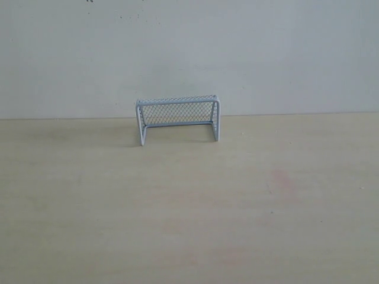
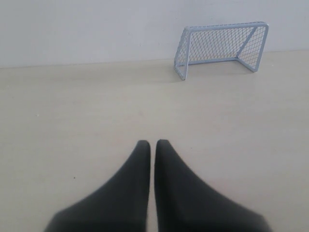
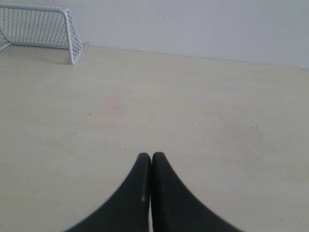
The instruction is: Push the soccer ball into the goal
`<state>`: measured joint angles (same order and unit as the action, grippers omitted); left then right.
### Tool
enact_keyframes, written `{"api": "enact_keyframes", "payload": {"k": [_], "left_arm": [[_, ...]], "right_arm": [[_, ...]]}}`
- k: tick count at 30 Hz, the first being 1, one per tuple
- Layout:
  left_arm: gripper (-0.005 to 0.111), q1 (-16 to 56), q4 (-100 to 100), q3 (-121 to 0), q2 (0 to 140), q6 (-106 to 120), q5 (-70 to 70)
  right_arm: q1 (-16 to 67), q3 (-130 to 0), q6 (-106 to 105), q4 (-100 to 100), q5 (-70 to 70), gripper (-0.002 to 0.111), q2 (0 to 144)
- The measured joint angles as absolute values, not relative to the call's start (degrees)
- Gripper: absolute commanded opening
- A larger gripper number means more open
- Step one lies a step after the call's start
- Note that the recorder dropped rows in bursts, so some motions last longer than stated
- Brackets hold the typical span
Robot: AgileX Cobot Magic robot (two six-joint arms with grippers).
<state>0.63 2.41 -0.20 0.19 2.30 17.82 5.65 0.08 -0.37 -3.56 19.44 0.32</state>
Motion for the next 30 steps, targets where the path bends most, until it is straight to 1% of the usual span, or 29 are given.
{"api": "enact_keyframes", "payload": {"k": [18,26,30], "left_arm": [[0.004,0.63,2.41,-0.2,0.19,2.3,17.82],[0.004,0.63,2.41,-0.2,0.19,2.3,17.82],[0.004,0.63,2.41,-0.2,0.19,2.3,17.82]], "right_arm": [[5.51,0.08,-1.39,-2.16,19.82,0.0,0.32],[1.24,0.08,-1.39,-1.94,20.04,0.0,0.32],[0.88,0.08,-1.27,-1.94,20.04,0.0,0.32]]}}
